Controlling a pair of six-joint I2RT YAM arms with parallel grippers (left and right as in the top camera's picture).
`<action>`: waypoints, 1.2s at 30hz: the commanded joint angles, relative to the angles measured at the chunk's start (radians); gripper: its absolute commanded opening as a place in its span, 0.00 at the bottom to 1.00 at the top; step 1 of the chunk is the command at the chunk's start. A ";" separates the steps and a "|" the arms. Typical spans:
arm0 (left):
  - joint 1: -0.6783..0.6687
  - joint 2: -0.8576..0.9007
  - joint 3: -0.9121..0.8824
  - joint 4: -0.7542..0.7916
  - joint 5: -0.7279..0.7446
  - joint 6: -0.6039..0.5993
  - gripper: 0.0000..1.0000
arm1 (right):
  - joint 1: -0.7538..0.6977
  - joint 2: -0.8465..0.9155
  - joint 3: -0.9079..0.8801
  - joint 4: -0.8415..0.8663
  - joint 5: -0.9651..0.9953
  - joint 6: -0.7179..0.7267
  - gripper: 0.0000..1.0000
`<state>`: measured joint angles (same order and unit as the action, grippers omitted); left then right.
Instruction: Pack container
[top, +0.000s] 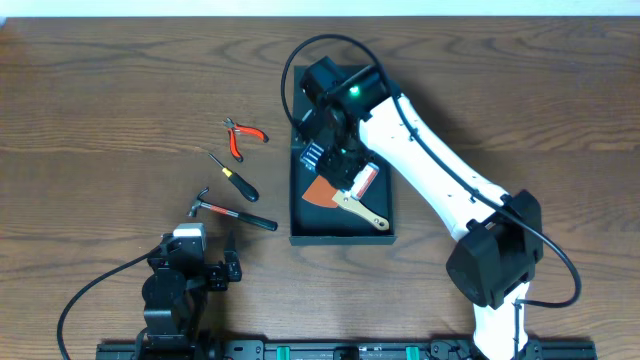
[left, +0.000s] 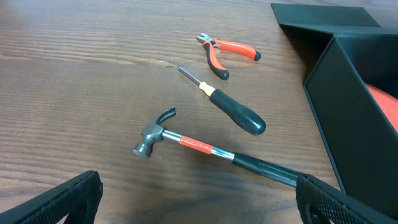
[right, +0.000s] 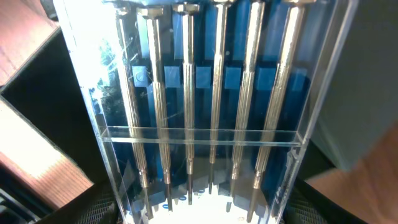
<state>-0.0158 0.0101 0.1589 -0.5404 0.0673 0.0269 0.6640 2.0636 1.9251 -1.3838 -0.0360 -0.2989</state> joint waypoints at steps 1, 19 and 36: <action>-0.001 -0.006 -0.013 0.003 -0.008 0.006 0.99 | 0.013 0.003 -0.099 0.040 -0.024 -0.008 0.57; -0.001 -0.006 -0.013 0.003 -0.008 0.006 0.98 | 0.018 0.003 -0.422 0.347 -0.025 -0.008 0.66; -0.001 -0.006 -0.013 0.003 -0.008 0.006 0.98 | 0.018 -0.174 -0.363 0.319 -0.043 0.008 0.99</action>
<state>-0.0158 0.0101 0.1589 -0.5404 0.0673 0.0269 0.6720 2.0262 1.5192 -1.0626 -0.0601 -0.3008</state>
